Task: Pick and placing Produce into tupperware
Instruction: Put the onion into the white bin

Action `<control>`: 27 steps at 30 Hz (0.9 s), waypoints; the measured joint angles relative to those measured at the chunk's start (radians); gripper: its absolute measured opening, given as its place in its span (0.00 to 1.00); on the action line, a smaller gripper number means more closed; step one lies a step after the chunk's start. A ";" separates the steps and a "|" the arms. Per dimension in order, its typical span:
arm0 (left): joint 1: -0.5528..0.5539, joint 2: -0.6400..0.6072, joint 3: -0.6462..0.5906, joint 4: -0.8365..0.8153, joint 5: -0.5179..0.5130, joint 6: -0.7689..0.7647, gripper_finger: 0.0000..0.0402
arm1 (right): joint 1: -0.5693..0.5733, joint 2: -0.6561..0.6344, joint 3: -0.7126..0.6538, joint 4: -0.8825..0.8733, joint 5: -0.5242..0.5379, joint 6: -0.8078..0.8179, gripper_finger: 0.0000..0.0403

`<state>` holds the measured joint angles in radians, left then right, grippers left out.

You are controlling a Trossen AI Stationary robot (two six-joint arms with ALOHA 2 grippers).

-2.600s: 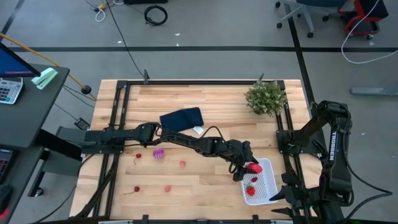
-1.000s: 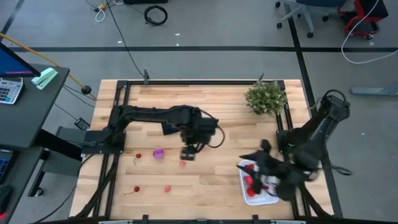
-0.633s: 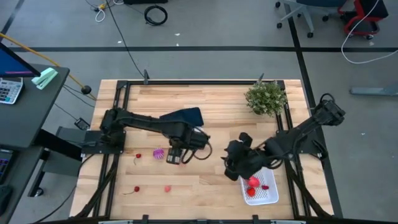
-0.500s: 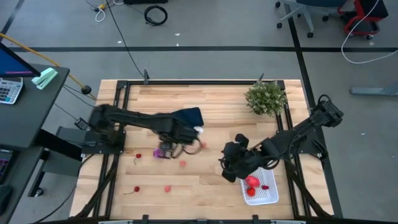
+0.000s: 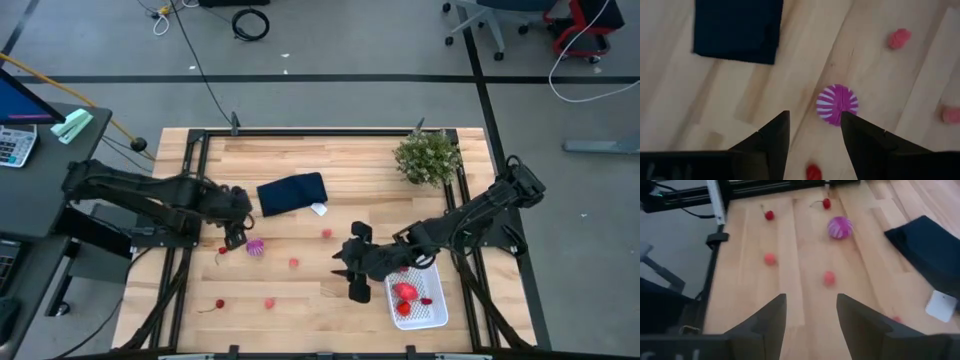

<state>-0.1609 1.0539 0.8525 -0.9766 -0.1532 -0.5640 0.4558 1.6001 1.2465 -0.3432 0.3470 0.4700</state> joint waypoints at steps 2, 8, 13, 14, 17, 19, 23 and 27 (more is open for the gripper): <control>-0.003 -0.045 -0.072 0.046 -0.001 -0.027 0.46 | -0.018 0.004 0.000 -0.005 -0.011 0.004 0.45; -0.005 -0.082 -0.198 0.068 -0.001 -0.070 0.46 | -0.043 0.005 0.000 -0.025 -0.021 0.004 0.45; -0.005 -0.073 -0.277 0.138 -0.001 -0.131 0.45 | -0.045 0.005 0.000 -0.028 -0.031 -0.040 0.45; -0.005 -0.073 -0.287 0.151 -0.001 -0.131 0.45 | -0.045 0.005 0.000 -0.028 -0.032 -0.052 0.45; -0.005 -0.073 -0.311 0.168 0.000 -0.145 0.46 | -0.048 0.005 0.000 -0.030 -0.032 -0.080 0.45; -0.005 -0.073 -0.316 0.171 -0.001 -0.192 0.46 | -0.053 0.005 0.000 -0.030 -0.032 -0.096 0.45; -0.004 -0.073 -0.321 0.173 -0.004 -0.209 0.45 | -0.071 0.005 0.000 -0.030 -0.032 -0.117 0.45; -0.007 -0.073 -0.321 0.175 -0.004 -0.211 0.44 | -0.095 0.005 0.000 -0.030 -0.038 -0.116 0.45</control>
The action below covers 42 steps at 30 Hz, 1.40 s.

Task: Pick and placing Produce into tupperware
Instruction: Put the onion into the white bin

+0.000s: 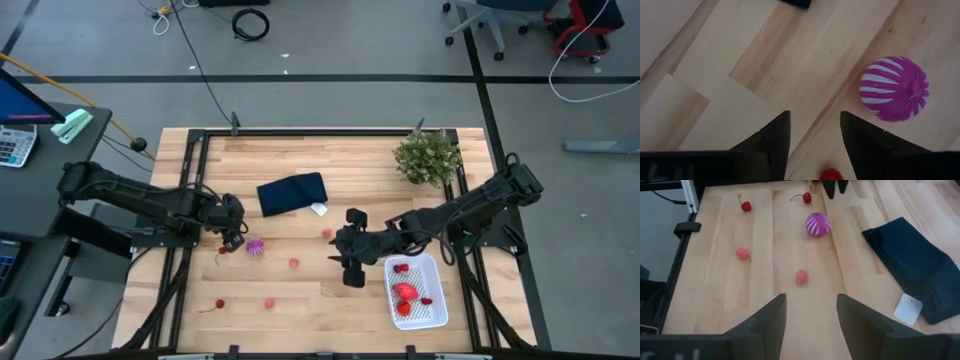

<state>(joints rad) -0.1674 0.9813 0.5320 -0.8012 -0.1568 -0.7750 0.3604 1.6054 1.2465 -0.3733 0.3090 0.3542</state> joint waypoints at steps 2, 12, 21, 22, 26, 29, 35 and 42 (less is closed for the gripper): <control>-0.010 0.000 0.000 0.013 0.003 0.002 0.44 | -0.009 0.000 0.000 0.000 -0.006 0.000 0.45; -0.096 0.000 0.000 0.175 0.030 0.126 0.56 | -0.018 0.000 0.000 0.000 -0.035 0.000 0.45; -0.169 0.001 0.000 0.223 0.022 0.052 0.66 | -0.018 0.000 0.000 0.000 -0.040 0.001 0.45; -0.175 0.001 0.000 0.231 0.012 0.048 0.66 | -0.018 0.000 0.000 0.000 -0.047 0.002 0.45; -0.193 0.001 0.000 0.285 -0.031 0.060 0.65 | -0.018 -0.001 0.000 0.000 -0.056 0.009 0.45; -0.197 0.001 0.000 0.291 -0.048 0.069 0.66 | -0.018 -0.001 0.000 0.000 -0.057 0.011 0.45; -0.197 0.009 0.000 0.289 -0.050 0.093 0.70 | -0.018 -0.001 0.000 0.000 -0.057 0.012 0.45; -0.197 0.103 0.000 0.309 -0.050 0.091 0.70 | -0.018 -0.001 0.000 0.000 -0.057 0.012 0.45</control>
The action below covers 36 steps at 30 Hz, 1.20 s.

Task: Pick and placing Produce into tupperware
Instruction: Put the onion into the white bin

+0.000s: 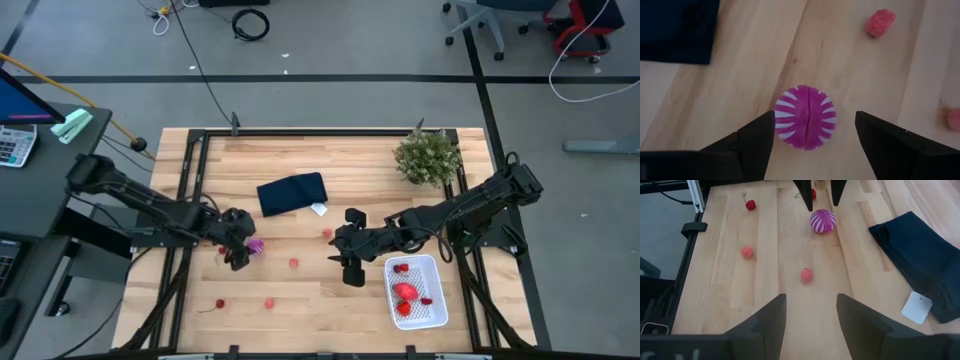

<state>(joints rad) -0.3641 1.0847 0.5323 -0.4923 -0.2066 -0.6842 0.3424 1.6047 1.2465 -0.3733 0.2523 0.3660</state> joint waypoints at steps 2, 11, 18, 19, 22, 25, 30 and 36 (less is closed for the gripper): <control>0.000 0.023 0.000 0.018 0.000 0.000 0.70 | 0.000 0.000 0.000 0.000 0.000 0.000 0.45; 0.000 0.138 0.000 0.042 0.000 -0.003 0.70 | 0.000 0.000 0.000 -0.004 0.000 0.000 0.45; 0.000 0.196 0.003 0.107 -0.004 0.016 0.70 | 0.000 0.000 0.000 -0.006 0.000 0.000 0.45; 0.000 0.200 0.003 0.114 -0.004 0.020 0.70 | 0.000 0.000 0.000 -0.007 0.000 0.000 0.45; 0.000 0.204 0.003 0.130 -0.003 0.023 0.70 | 0.000 0.000 0.000 -0.008 0.000 0.000 0.45; 0.000 0.204 0.002 0.138 -0.002 0.018 0.70 | 0.000 0.000 0.000 -0.008 0.000 0.000 0.45; 0.000 0.205 0.000 0.160 0.001 0.016 0.70 | 0.000 0.000 0.000 -0.008 0.000 0.000 0.45; 0.001 0.206 -0.001 0.283 0.004 0.052 0.69 | 0.000 0.000 0.000 -0.008 0.000 0.000 0.45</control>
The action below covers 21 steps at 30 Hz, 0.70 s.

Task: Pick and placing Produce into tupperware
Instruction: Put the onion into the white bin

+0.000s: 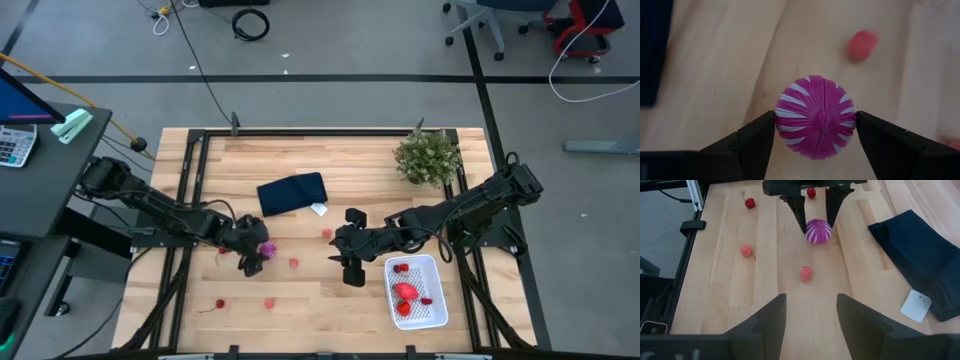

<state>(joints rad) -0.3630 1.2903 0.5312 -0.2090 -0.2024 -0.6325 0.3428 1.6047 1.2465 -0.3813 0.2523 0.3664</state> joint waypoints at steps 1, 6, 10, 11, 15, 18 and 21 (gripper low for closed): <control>0.000 0.000 0.003 0.017 0.000 0.013 0.69 | 0.000 0.000 0.000 -0.001 0.000 0.000 0.45; 0.007 0.000 0.058 0.080 -0.001 0.068 0.67 | 0.000 -0.033 0.000 -0.120 -0.010 0.005 0.45; 0.014 0.000 0.093 0.234 -0.006 0.170 0.65 | 0.011 -0.108 0.000 -0.265 -0.010 0.189 0.45; 0.018 0.000 0.099 0.278 -0.006 0.196 0.65 | 0.020 -0.127 0.000 -0.292 -0.008 0.242 0.45; 0.047 0.000 0.127 0.412 -0.007 0.281 0.67 | 0.110 -0.202 0.000 -0.381 0.044 0.375 0.45; 0.075 -0.001 0.141 0.518 -0.008 0.316 0.67 | 0.202 -0.243 0.000 -0.445 0.113 0.428 0.45; 0.101 -0.001 0.143 0.645 -0.007 0.361 0.65 | 0.306 -0.275 0.000 -0.505 0.183 0.538 0.45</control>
<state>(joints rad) -0.2616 1.2896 0.6739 0.4356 -0.2096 -0.2715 0.6492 1.3295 1.2461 -0.8858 0.4349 0.9043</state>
